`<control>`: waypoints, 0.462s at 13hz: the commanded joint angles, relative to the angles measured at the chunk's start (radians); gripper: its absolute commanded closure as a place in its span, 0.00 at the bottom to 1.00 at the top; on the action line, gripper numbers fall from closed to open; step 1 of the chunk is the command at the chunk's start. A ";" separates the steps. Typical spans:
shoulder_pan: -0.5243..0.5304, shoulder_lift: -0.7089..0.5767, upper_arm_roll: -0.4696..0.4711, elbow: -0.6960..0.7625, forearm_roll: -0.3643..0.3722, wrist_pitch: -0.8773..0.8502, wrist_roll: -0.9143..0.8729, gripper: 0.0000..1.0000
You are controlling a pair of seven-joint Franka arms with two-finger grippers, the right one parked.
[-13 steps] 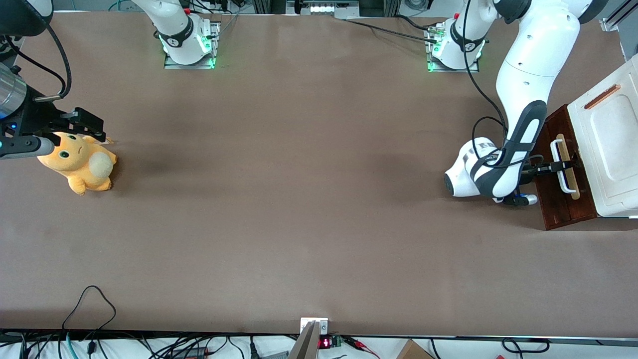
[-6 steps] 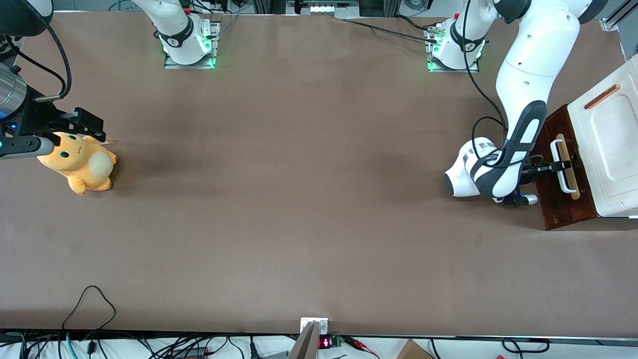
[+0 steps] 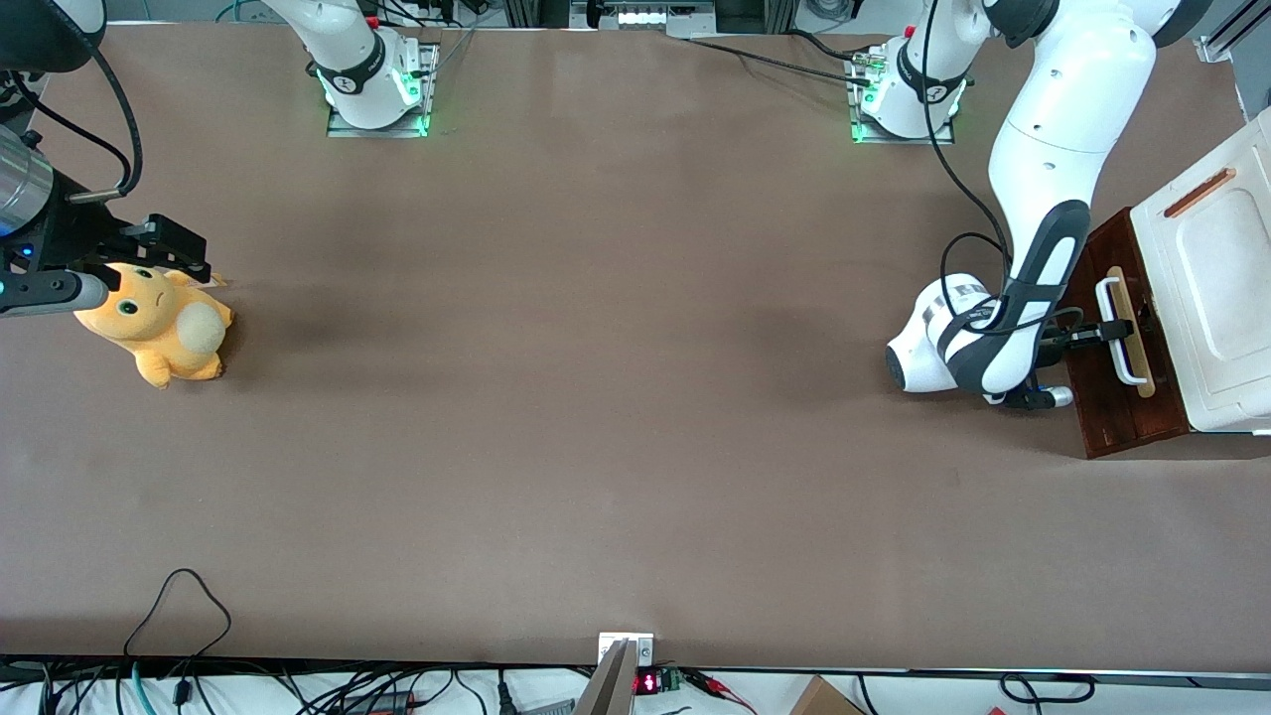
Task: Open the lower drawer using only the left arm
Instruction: 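Pull the gripped handle away from the cabinet with the left gripper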
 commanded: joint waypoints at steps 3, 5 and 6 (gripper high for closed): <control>0.006 -0.003 -0.007 -0.002 0.012 -0.009 0.010 0.82; -0.001 -0.005 -0.007 -0.002 0.008 -0.012 0.008 0.82; -0.004 -0.006 -0.009 -0.002 0.008 -0.012 0.008 0.82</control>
